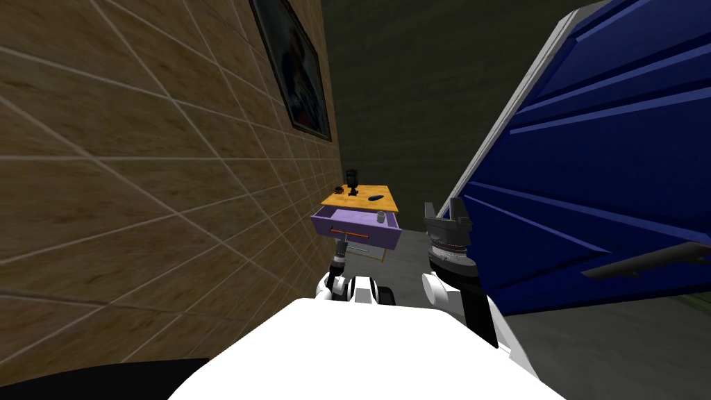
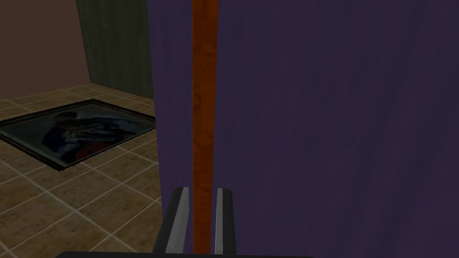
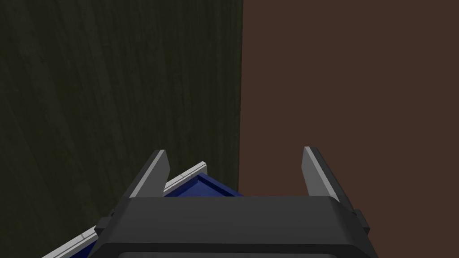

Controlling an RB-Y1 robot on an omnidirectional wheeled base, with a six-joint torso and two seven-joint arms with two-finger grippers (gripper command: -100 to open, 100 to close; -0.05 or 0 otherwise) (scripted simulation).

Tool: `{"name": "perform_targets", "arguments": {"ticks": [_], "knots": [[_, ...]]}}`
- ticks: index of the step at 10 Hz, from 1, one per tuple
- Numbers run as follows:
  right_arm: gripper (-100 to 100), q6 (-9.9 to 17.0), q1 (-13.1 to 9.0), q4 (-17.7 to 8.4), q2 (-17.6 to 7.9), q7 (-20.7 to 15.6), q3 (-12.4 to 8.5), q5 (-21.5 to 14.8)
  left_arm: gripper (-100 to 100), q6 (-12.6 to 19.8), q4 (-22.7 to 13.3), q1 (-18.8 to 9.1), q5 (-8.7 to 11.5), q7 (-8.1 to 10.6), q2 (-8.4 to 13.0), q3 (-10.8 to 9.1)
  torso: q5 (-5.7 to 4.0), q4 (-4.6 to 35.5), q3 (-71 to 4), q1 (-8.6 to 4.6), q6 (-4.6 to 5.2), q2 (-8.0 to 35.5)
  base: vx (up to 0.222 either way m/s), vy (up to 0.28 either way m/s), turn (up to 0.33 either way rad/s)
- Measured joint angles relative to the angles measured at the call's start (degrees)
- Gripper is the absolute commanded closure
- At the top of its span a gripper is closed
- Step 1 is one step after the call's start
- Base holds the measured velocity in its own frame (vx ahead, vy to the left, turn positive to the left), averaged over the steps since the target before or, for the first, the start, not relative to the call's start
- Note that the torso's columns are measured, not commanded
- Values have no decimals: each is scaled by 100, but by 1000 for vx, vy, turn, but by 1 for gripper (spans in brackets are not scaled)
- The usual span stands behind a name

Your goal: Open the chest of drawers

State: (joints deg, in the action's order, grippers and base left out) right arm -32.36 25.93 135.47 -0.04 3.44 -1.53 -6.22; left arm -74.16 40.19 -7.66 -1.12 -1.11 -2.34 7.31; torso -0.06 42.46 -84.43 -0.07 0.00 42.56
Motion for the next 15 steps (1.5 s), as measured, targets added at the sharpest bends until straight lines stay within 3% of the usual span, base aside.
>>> {"name": "perform_targets", "arguments": {"ticks": [1,2,3,15], "knots": [[0,0,0,0,0,0,0,0,100,-19,-15,-38,105,-23,59,-9,2,1,10,-2,4,15,-237,-1,-211],[0,0,-2,-1,0,0,0,0,100,67,215,78,219,-33,159,19,0,9,20,-9,7,33,-223,-1,-148],[0,1,-1,-1,0,0,0,0,-100,48,123,10,338,-46,229,8,-3,12,11,-13,9,16,-83,4,-80],[0,0,2,1,0,0,-1,0,-100,1083,2182,1155,302,-161,257,168,6,-18,-17,7,-1,-31,19,7,-33]]}}
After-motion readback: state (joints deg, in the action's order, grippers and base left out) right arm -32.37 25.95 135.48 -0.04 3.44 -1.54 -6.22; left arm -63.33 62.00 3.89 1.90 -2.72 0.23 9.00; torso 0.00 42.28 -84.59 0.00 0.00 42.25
